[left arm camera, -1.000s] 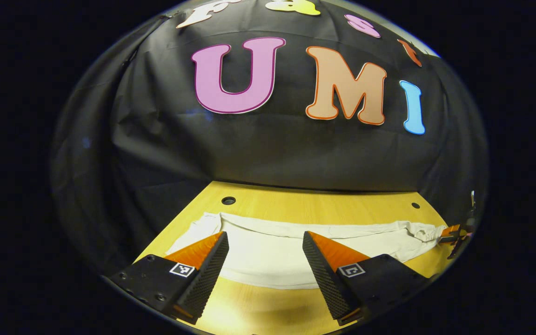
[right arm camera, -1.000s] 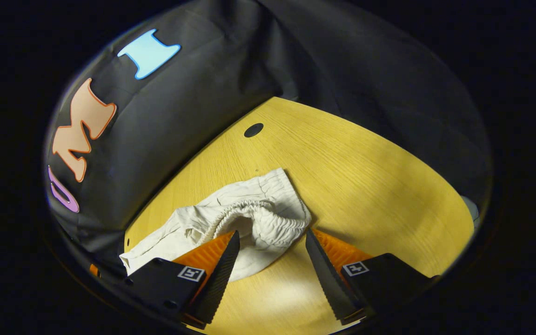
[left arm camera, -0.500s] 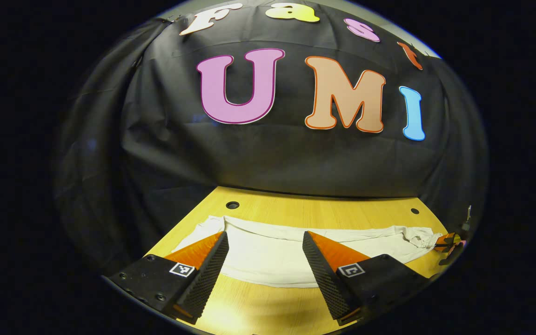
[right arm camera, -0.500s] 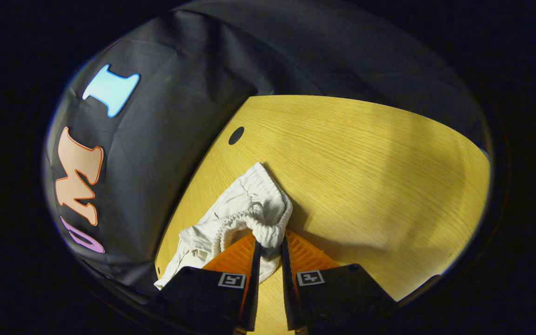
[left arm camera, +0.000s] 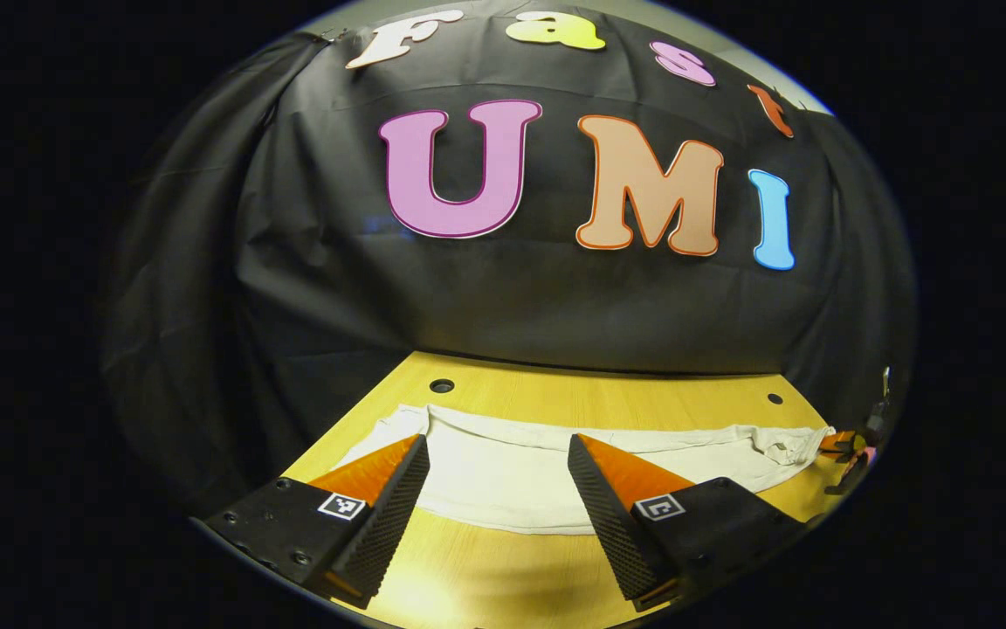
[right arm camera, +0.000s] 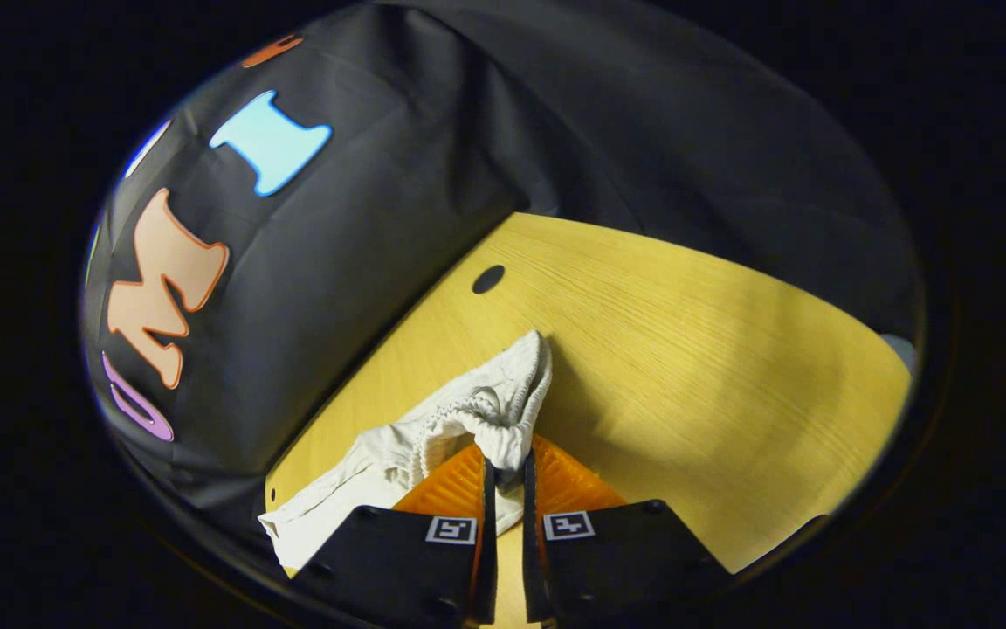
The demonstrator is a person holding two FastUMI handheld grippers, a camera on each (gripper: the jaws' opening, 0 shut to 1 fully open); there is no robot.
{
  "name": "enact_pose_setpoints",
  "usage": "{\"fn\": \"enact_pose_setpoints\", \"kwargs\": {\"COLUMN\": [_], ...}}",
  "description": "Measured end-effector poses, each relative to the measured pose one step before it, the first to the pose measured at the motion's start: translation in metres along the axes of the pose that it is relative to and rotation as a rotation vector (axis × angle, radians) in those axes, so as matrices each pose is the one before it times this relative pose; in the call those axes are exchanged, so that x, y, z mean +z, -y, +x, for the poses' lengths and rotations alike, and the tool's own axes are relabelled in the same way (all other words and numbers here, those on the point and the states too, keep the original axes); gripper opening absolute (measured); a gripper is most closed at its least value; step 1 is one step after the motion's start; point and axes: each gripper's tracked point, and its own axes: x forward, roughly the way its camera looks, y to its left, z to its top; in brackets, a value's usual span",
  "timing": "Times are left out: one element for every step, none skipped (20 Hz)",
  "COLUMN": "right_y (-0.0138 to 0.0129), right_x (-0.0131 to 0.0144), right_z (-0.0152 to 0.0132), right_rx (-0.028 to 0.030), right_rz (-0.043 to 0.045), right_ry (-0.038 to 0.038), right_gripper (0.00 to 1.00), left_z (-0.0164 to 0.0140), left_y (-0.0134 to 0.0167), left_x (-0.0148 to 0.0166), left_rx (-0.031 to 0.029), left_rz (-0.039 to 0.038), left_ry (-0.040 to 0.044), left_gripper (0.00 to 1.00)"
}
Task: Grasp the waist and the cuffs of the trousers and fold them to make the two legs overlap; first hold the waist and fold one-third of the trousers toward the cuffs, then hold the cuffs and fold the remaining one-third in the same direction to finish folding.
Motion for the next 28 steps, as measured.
{"fn": "enact_pose_setpoints", "kwargs": {"right_y": [-0.01038,-0.01670,-0.01839,-0.01072,-0.01955,-0.02253,-0.01949,-0.02051,-0.02332,-0.02348,-0.02320,-0.02281,-0.02275,-0.01953,-0.02006,-0.01598,-0.01539,-0.01706,-0.01881,-0.02131,-0.01830,-0.01529,-0.01354,-0.01043,-0.00355,-0.00547,0.00039,-0.00023], "right_x": [0.00510,0.00524,0.00638,0.00600,0.00644,0.00404,0.00599,0.00145,0.00375,0.00150,0.00071,-0.00193,-0.00258,-0.00628,-0.00634,-0.00838,-0.00810,-0.01150,-0.01071,-0.01501,-0.01429,-0.01792,-0.01694,-0.01614,-0.01083,-0.00974,-0.00411,-0.00186], "right_z": [-0.00503,-0.00627,-0.00494,-0.00894,-0.00698,-0.00529,-0.00239,-0.00026,-0.00113,-0.00102,0.00175,0.00247,0.00524,0.00256,0.00706,0.00748,0.00880,0.00614,0.00696,0.00765,0.00444,0.00360,0.00334,0.00266,0.00576,0.00994,0.00992,0.00874], "right_rx": [0.01336,0.02236,0.02250,0.01929,0.01850,0.02223,0.01898,0.01706,0.01644,0.01755,0.01630,0.01983,0.02307,0.01826,0.00800,-0.00272,-0.00520,0.00541,0.01678,0.02709,0.02871,0.02456,0.02229,0.01602,0.01250,0.01385,0.01239,0.00275], "right_rz": [-0.01988,-0.01514,-0.02275,-0.03130,-0.03386,-0.02769,-0.02659,-0.03064,-0.03173,-0.03357,-0.03471,-0.02677,-0.02001,-0.01914,-0.02372,-0.02727,-0.02386,-0.01907,-0.01801,-0.01910,-0.02056,-0.02518,-0.03092,-0.03828,-0.03672,-0.03252,-0.02120,-0.02051], "right_ry": [0.01250,0.01529,0.02112,0.02150,0.02016,0.01640,0.01235,0.01243,0.01490,0.01316,0.00792,-0.00237,-0.00277,-0.00658,-0.00410,-0.00154,-0.00228,-0.00859,-0.00932,-0.01677,-0.02425,-0.02676,-0.02697,-0.02901,-0.03244,-0.03090,-0.03045,-0.03278], "right_gripper": [0.14,0.14,0.14,0.14,0.14,0.14,0.14,0.14,0.14,0.14,0.14,0.14,0.14,0.14,0.14,0.14,0.14,0.14,0.14,0.14,0.13,0.13,0.14,0.13,0.14,0.14,0.14,0.15], "left_z": [-0.00134,-0.00009,-0.00227,-0.00042,0.00078,0.00039,-0.00118,-0.00085,-0.00104,-0.00074,-0.00118,-0.00128,-0.00136,-0.00054,-0.00273,-0.00032,-0.00164,-0.00076,0.00092,0.00111,0.00095,0.00170,0.00287,0.00244,0.00252,0.00208,0.00390,0.00373], "left_y": [0.00103,-0.00017,-0.00138,-0.00270,-0.00226,-0.00456,-0.00378,-0.00520,-0.00412,-0.00527,-0.00523,-0.00697,-0.00702,-0.00811,-0.00862,-0.00810,-0.00847,-0.00862,-0.00830,-0.00814,-0.00654,-0.00726,-0.00622,-0.00547,-0.00446,-0.00256,-0.00239,-0.00274], "left_x": [0.00058,0.00137,-0.00159,-0.00186,-0.00310,-0.00245,-0.00309,-0.00032,0.00149,-0.00005,-0.00325,-0.00141,-0.00175,-0.00163,-0.00244,-0.00225,-0.00323,-0.00213,-0.00212,-0.00273,-0.00259,-0.00168,-0.00194,-0.00158,-0.00041,-0.00039,-0.00129,-0.00149], "left_rx": [-0.01469,-0.01474,-0.01405,-0.01090,-0.00767,-0.00597,-0.00391,-0.00499,-0.00925,-0.00762,-0.00533,-0.00106,0.00029,0.00135,0.00119,0.00260,0.00378,0.00458,0.00520,0.00342,0.00372,0.00610,0.00552,0.00410,0.00042,-0.00238,-0.00207,-0.00498], "left_rz": [-0.00894,-0.01123,-0.01019,-0.00725,-0.00521,-0.00351,-0.00136,-0.00517,-0.00869,-0.01169,-0.01027,-0.00736,-0.00412,-0.00309,-0.00201,-0.00095,0.00027,0.00194,0.00042,-0.00252,-0.00213,-0.00135,-0.00179,-0.00452,-0.00658,-0.00698,-0.00809,-0.00896], "left_ry": [0.00730,0.00739,0.00150,-0.00059,-0.00602,-0.00781,-0.00989,-0.00127,0.00664,-0.00245,-0.00570,-0.00494,-0.00394,-0.00340,-0.00616,-0.00599,-0.00575,-0.00679,-0.00488,-0.00825,-0.00796,-0.00537,-0.00521,-0.00272,-0.00100,-0.00062,-0.00162,-0.00409], "left_gripper": [0.95,0.95,0.95,0.95,0.95,0.95,0.95,0.96,0.96,0.95,0.95,0.95,0.95,0.95,0.95,0.95,0.95,0.95,0.95,0.95,0.96,0.95,0.95,0.96,0.96,0.96,0.96,0.96]}}
